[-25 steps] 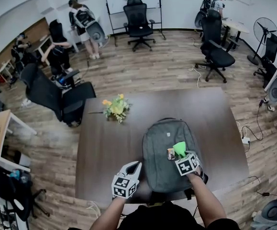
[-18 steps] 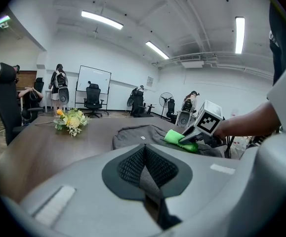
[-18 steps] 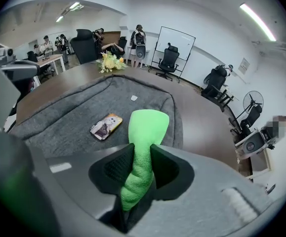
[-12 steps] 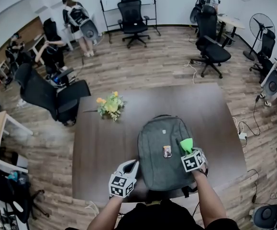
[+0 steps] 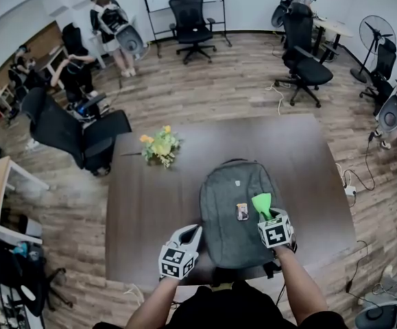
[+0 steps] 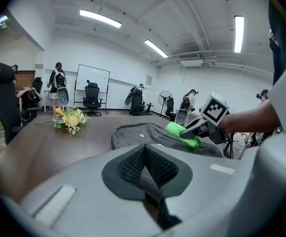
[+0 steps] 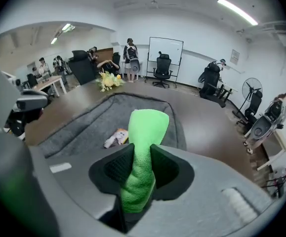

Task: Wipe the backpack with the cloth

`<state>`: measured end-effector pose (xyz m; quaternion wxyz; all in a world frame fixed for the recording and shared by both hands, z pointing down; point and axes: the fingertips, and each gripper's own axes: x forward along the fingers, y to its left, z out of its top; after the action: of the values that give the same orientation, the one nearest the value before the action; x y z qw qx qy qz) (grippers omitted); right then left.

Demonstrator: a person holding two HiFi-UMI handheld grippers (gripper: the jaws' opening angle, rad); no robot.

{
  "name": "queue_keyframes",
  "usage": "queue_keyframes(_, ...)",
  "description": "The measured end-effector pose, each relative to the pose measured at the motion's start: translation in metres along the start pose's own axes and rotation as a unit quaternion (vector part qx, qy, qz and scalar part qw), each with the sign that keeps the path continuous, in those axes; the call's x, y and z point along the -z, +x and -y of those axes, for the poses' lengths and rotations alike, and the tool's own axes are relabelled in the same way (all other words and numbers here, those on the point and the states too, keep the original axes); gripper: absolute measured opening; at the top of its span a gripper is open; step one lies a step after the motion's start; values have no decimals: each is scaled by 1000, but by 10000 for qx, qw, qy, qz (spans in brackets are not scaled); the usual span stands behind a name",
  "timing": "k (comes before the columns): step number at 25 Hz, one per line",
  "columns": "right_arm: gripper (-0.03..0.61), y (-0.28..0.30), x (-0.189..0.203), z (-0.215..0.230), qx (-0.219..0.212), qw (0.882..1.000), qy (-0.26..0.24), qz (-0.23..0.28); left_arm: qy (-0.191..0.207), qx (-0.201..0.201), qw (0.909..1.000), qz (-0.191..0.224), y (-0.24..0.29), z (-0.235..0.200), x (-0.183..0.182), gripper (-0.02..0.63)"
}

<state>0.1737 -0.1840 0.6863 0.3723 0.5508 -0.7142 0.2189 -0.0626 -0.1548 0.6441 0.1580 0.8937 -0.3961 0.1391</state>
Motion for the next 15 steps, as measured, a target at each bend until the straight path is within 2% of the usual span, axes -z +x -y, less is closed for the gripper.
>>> queue_keyframes(6,103,-15,-16,-63,-674,9975,6,202,-23,-105,9999,12,-11,-9,0,20)
queue_keyframes(15,103,-23,-13,-135,-1511,9876,386,201,-102,-149,9998,-25,-28,-13,12,20)
